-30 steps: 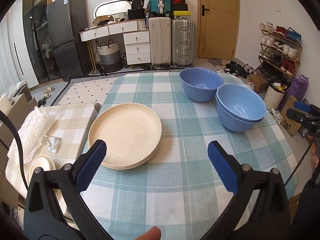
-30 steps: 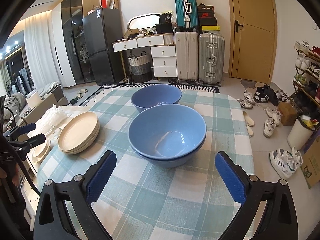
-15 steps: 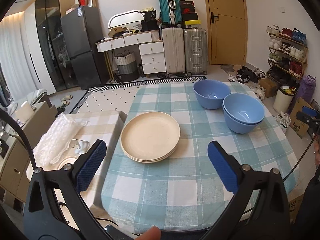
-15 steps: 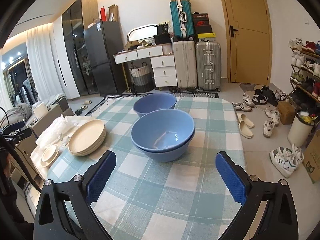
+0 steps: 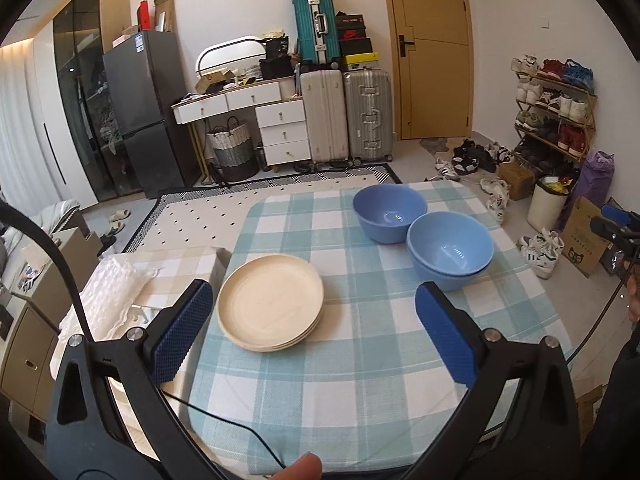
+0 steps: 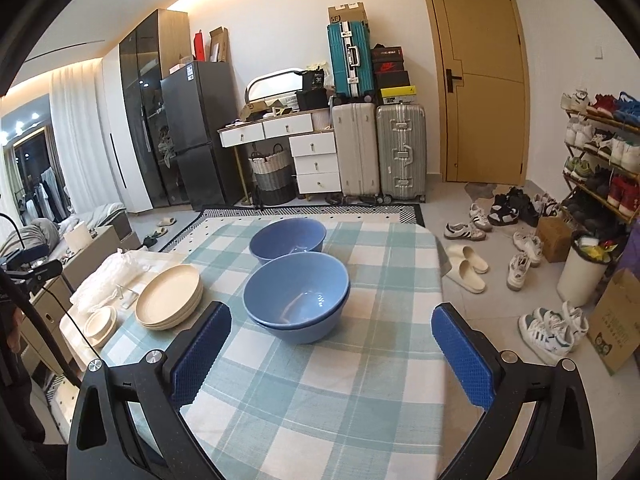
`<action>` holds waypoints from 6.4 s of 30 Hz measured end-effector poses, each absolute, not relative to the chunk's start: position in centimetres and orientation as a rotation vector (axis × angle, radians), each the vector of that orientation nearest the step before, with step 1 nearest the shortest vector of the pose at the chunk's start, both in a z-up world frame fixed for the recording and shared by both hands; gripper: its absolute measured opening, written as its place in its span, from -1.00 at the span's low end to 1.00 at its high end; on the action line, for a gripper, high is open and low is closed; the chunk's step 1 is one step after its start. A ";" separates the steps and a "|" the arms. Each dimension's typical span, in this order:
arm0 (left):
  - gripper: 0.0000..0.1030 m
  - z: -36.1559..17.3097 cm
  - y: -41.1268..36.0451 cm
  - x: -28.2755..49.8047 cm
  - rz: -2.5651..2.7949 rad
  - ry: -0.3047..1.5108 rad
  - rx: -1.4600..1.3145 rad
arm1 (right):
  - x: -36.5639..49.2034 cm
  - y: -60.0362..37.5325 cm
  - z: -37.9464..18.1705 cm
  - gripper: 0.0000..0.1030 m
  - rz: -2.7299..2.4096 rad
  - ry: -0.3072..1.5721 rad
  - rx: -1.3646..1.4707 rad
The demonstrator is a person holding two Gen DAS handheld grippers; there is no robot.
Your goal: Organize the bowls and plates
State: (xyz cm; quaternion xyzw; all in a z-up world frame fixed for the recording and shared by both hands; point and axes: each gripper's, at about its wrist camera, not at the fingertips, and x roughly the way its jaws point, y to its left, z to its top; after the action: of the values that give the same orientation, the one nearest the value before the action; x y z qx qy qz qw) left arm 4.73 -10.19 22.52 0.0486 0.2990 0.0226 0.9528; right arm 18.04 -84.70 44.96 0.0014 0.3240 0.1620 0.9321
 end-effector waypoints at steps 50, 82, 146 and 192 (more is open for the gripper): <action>0.95 3.5 -21.0 39.5 -0.191 0.987 0.028 | 41.2 -82.4 32.2 0.98 0.363 1.025 0.027; -0.84 -7.7 -23.7 44.0 -0.292 1.112 -0.008 | 43.8 -78.1 22.2 -0.51 0.418 1.197 0.037; -0.80 1.3 -12.8 56.1 -0.155 0.969 -0.093 | 57.8 -66.5 28.2 -0.70 0.432 1.053 -0.059; 0.43 0.6 -13.4 55.1 -0.084 0.960 -0.038 | 56.5 -69.3 26.2 -0.47 0.373 1.065 -0.044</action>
State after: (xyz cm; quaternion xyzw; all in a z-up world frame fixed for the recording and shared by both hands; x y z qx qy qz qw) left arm 55.05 -13.37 0.59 -0.0182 0.4614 -0.0406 0.8861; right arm 56.49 -69.33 26.20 -0.0208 0.5046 0.1767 0.8448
